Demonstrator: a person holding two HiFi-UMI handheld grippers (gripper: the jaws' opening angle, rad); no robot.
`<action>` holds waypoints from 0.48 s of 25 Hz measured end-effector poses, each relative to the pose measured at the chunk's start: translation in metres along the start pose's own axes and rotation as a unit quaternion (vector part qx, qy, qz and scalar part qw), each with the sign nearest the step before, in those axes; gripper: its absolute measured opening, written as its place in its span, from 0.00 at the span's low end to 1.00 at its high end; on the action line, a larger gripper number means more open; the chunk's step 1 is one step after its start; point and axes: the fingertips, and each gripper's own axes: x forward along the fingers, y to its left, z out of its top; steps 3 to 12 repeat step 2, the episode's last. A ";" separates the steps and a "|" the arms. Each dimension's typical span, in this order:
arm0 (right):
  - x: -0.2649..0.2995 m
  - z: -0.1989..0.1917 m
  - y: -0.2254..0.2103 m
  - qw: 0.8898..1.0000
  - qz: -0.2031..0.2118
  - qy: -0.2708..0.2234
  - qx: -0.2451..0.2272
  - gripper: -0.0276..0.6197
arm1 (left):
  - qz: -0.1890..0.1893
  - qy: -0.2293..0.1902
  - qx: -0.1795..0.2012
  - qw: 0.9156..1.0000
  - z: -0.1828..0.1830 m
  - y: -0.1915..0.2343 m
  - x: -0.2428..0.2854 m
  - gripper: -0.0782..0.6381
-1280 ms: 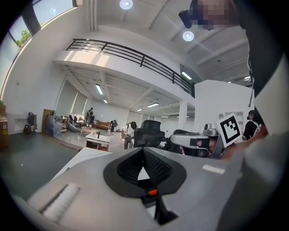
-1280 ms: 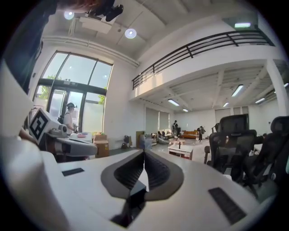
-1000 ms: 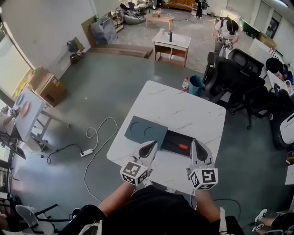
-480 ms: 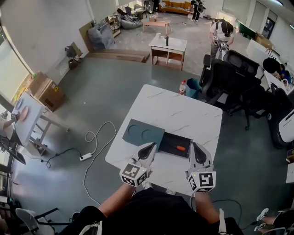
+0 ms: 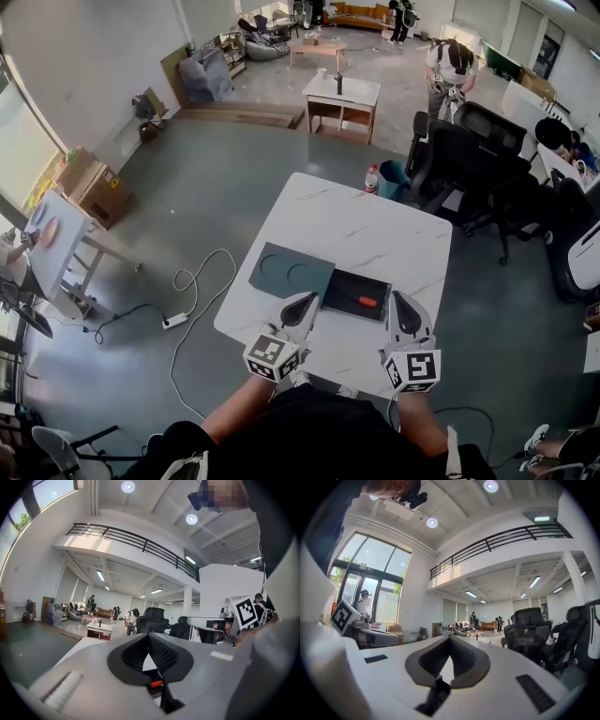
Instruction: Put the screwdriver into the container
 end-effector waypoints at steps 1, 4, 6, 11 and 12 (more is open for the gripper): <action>0.000 0.000 0.000 1.000 0.000 0.000 0.001 0.05 | 0.000 0.000 0.000 1.000 0.000 0.000 0.000 0.12; 0.000 0.000 0.000 1.000 0.000 0.000 0.001 0.05 | 0.000 0.001 0.001 1.000 -0.001 -0.001 0.000 0.12; 0.000 0.000 0.000 1.000 0.000 0.000 0.001 0.05 | 0.000 0.001 0.001 1.000 -0.001 -0.001 0.000 0.12; 0.000 0.000 0.000 1.000 0.000 0.000 0.001 0.05 | 0.000 0.001 0.001 1.000 -0.001 -0.001 0.000 0.12; 0.000 0.000 0.000 1.000 0.000 0.000 0.001 0.05 | 0.000 0.001 0.001 1.000 -0.001 -0.001 0.000 0.12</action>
